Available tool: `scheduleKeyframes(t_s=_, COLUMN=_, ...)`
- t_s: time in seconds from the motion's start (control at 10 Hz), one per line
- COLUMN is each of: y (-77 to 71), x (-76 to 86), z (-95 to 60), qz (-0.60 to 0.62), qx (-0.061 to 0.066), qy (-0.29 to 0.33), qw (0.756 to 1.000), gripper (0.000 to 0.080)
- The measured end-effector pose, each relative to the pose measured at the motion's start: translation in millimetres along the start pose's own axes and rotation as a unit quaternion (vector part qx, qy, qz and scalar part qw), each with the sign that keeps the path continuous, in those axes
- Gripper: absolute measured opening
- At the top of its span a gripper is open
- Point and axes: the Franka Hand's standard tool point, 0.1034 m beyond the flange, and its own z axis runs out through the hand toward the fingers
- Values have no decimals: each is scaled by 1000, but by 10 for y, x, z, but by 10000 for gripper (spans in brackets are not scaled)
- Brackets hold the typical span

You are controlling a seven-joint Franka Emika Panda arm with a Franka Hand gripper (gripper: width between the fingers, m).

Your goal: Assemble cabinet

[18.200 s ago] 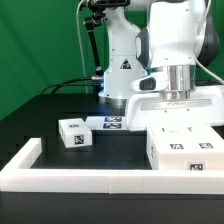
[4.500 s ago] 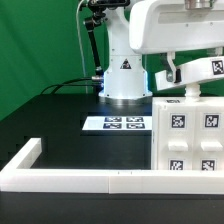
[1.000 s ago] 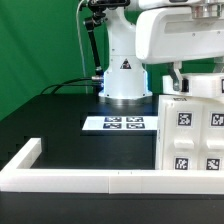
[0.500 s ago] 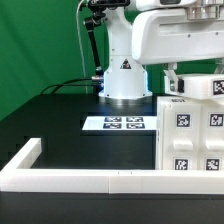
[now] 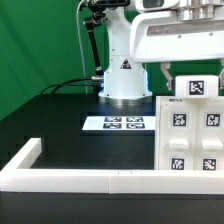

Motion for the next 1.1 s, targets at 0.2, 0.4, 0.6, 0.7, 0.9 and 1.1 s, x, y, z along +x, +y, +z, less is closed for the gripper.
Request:
scheduleKeyframes(t_s=0.2, y=-15, x=-8, z=3, qz=77, qx=1, qy=-1, qw=997, gripper=541)
scheduleKeyframes(t_s=0.4, y=-39, x=-19, z=6, qz=152, qx=1, qy=0, qw=988, gripper=541)
scheduleKeyframes(t_s=0.6, y=-63, x=-19, z=5, qz=231, qx=2, qy=2, qw=973, gripper=541)
scheduleKeyframes(t_s=0.7, y=-57, x=-18, z=7, qz=264, qx=2, qy=2, qw=964, gripper=541)
scheduleKeyframes(t_s=0.9, y=-53, x=-18, z=12, qz=342, qx=4, qy=-1, qw=940, gripper=541)
scheduleKeyframes(t_s=1.1, y=-53, x=-18, z=14, qz=412, qx=7, qy=-4, qw=911, gripper=541)
